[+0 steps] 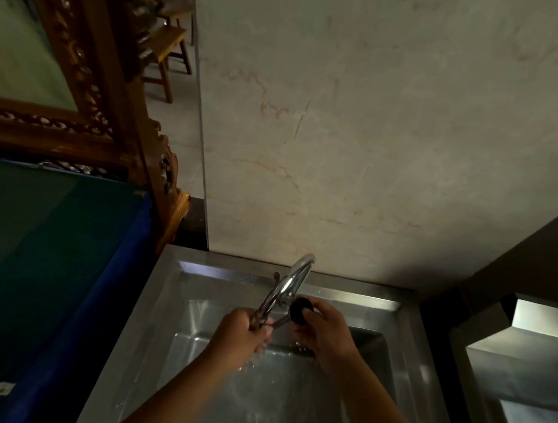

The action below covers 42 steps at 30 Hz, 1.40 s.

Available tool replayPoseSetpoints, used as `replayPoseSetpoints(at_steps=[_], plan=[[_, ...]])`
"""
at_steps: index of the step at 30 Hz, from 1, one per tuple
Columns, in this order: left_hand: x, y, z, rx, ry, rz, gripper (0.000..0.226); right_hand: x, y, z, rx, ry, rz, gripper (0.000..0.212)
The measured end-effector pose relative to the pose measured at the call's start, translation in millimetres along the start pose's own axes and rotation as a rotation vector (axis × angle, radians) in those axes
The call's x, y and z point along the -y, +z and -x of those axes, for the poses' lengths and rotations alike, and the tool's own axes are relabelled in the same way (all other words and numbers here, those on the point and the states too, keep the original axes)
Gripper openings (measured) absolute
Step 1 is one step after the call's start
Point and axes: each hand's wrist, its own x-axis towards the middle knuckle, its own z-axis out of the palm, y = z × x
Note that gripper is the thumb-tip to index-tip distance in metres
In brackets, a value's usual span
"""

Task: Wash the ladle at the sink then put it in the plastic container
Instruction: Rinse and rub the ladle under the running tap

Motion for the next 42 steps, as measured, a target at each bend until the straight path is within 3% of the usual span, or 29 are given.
replayPoseSetpoints(at_steps=[4, 11, 24, 33, 37, 42], plan=[[6, -5, -1, 0.058, 0.005, 0.039, 0.008, 10, -7, -3, -0.031, -0.006, 0.007, 0.027], [27, -23, -2, 0.166, 0.016, 0.091, 0.020, 29, -26, -12, -0.101, -0.008, -0.020, 0.024], [40, -29, 0, 0.183, -0.010, 0.274, 0.013, 67, -43, -2, -0.137, -0.037, -0.044, 0.022], [44, -41, 10, 0.279, -0.025, 0.079, 0.015, 15, 7, -10, -0.053, 0.105, -0.010, 0.023], [43, -41, 12, 0.281, -0.045, 0.137, 0.017, -2, 31, -9, -0.037, 0.141, 0.005, 0.022], [34, -37, 16, 0.260, -0.067, 0.136, 0.018, -21, 55, 0, 0.103, 0.160, 0.042, 0.023]])
